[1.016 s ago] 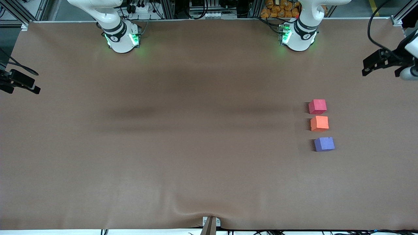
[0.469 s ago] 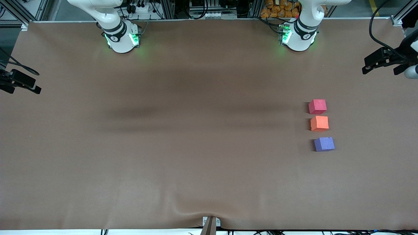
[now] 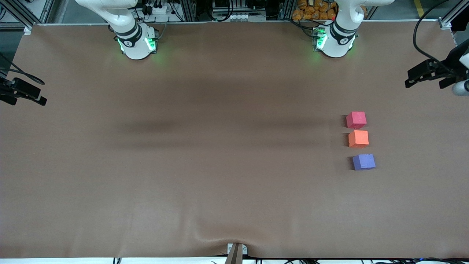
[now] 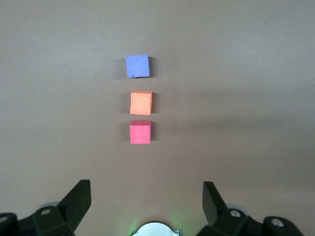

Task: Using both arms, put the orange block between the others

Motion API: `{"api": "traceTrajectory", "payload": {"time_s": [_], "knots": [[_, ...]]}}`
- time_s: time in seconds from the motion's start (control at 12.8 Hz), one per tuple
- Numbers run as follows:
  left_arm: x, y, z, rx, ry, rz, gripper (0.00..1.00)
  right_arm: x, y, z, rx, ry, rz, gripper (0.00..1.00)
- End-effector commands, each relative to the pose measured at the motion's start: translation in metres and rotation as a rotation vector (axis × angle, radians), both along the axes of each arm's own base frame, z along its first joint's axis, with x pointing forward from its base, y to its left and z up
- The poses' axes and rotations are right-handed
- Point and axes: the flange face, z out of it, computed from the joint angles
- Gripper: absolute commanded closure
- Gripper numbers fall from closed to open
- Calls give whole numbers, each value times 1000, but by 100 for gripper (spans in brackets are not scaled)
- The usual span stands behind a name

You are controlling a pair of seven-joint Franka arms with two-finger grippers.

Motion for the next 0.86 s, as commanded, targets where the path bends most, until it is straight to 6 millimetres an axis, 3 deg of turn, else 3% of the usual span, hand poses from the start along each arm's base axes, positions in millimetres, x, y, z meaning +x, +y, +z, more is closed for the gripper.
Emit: {"api": "traceTrajectory", "payload": {"time_s": [0.0,0.78], "knots": [[1,-2,3,-12,-14,12,0,-4,2,3,14,-2,12,0],[5,-3,-2,-11,-11,18,0,-7,3,6,-50,7,28,0]]}}
